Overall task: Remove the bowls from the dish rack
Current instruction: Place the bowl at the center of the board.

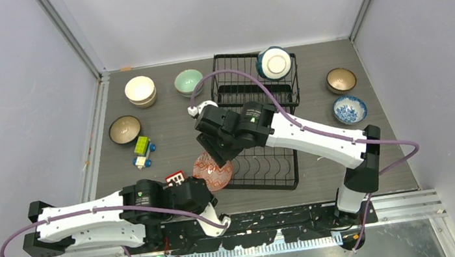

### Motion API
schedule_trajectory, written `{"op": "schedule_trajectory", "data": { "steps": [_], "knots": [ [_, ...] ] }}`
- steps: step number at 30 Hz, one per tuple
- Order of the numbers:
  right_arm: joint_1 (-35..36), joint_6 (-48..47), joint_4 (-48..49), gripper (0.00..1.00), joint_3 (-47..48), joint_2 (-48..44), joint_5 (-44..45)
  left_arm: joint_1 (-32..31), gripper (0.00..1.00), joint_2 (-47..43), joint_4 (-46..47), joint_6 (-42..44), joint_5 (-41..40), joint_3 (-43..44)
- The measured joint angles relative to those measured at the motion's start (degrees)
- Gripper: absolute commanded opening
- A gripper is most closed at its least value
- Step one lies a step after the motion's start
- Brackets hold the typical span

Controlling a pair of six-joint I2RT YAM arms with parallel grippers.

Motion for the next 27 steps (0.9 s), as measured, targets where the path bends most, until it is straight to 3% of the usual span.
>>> {"op": "schedule_trajectory", "data": {
  "steps": [10,18,21,24,27],
  "knots": [
    [0.0,0.4,1.7,0.39,-3.7,0.8,1.3,0.0,0.0,0.0,-0.3,-0.5,-0.4,0.1],
    [0.0,0.7,3.0,0.17,-4.8,0.8,1.1,-0.1,0.01,0.0,-0.5,-1.0,-0.4,0.1],
    [0.3,0.5,3.3,0.02,-4.8,0.8,1.3,-0.1,0.11,0.0,-0.4,-1.7,-0.6,0.2],
    [0.2,0.4,3.3,0.01,-4.8,0.8,1.4,-0.2,0.34,0.3,0.0,-2.5,-1.4,0.2],
    [0.2,0.5,3.2,0.01,-4.8,0.8,1.7,-0.2,0.47,0.8,1.6,-3.8,-2.6,0.8]
  ]
}}
